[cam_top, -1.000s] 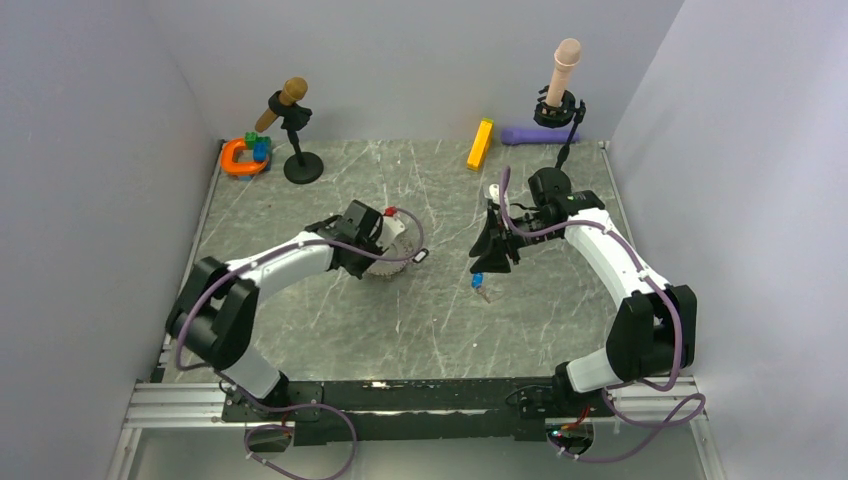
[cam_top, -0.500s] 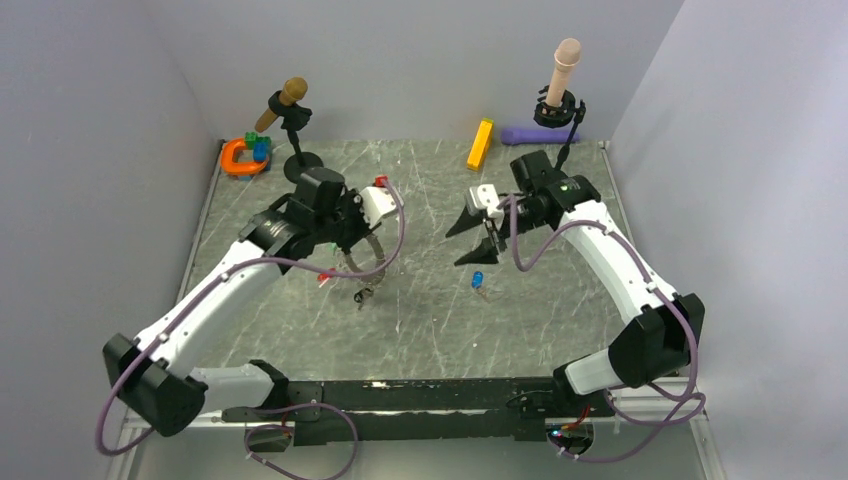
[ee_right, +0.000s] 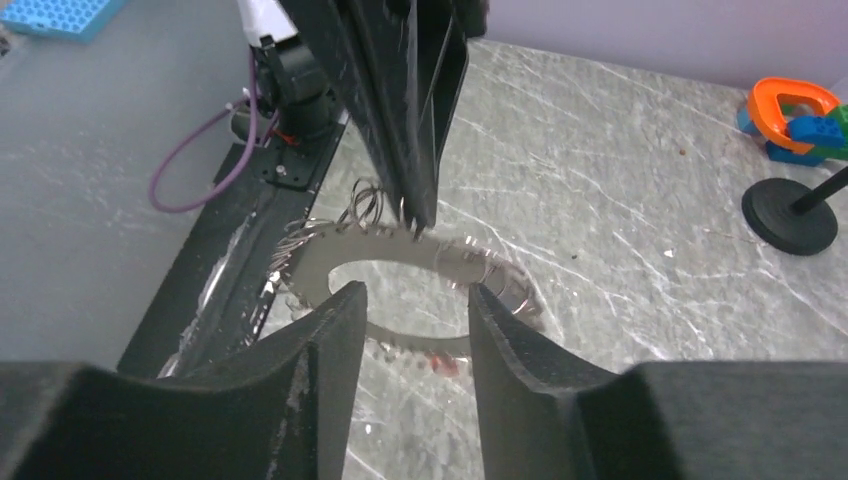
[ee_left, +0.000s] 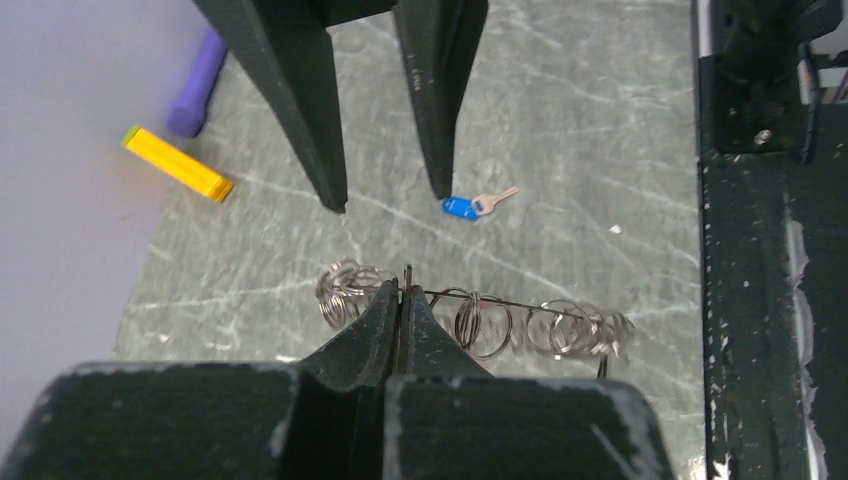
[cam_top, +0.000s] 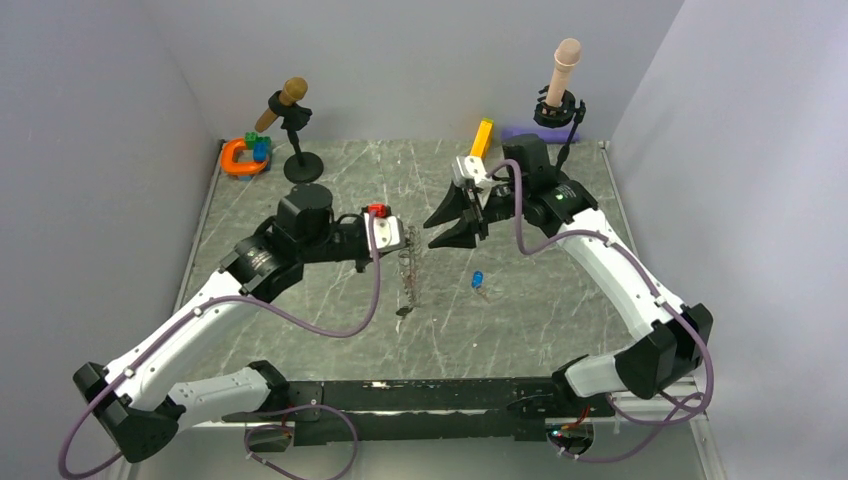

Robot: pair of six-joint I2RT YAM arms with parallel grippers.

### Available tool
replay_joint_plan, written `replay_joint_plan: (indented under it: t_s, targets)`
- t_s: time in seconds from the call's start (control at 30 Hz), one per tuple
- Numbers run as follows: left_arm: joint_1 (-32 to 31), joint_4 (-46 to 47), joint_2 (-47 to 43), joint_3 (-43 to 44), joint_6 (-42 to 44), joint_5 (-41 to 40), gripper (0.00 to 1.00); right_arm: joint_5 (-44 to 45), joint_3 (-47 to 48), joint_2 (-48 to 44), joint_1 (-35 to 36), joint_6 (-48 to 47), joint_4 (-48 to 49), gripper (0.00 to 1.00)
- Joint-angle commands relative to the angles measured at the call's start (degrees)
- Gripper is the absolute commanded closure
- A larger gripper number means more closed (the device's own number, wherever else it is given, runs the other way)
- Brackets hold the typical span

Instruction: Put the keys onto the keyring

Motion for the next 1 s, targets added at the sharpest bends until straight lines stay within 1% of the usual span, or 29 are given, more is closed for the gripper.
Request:
replay_joint_plan:
  t_s: [0.0,0.1,0.23,0.33,0.47,0.77,0.97]
  targets:
    - [-3.1,8.1,0.8,-0.6,-1.8,2.7,1.0,-3.3,-1.0,-3.9,0.0,6.4,4.1,0.57]
    - [-4.2,13.5,0.0,-3.8,-4.4,2.3,1.0,-4.6,-1.2,-4.4,0.0,2.5,0.7,0.6]
    - [-4.6,23.4,-3.3,-10.0,-8.7,1.7,1.0,-6.6,-1.6,-5.4,-0.1,-6.6,-7.8,0.6]
    - [-4.6,30.4,-5.4,-14.9,-12.0,2.1,1.0,-6.7,-1.8,-5.7,-0.1,-11.5,-11.8,0.6]
    - [-4.8,33.9,-6.8,-18.1,-14.7,2.6,1.0,-5.5,-1.9,-5.3,0.0,-15.1,-14.1,0.6]
    - [-4.8,42.6,-9.2,-23.9,-19.9,3.2,1.0,-5.6,-2.7,-4.6,0.1,-15.2,-13.5,0.6]
    - [-4.7,45.0,-8.6,-24.3,-23.9,3.5,1.0,-6.1,-2.9,-4.3,0.6,-14.0,-12.5,0.63]
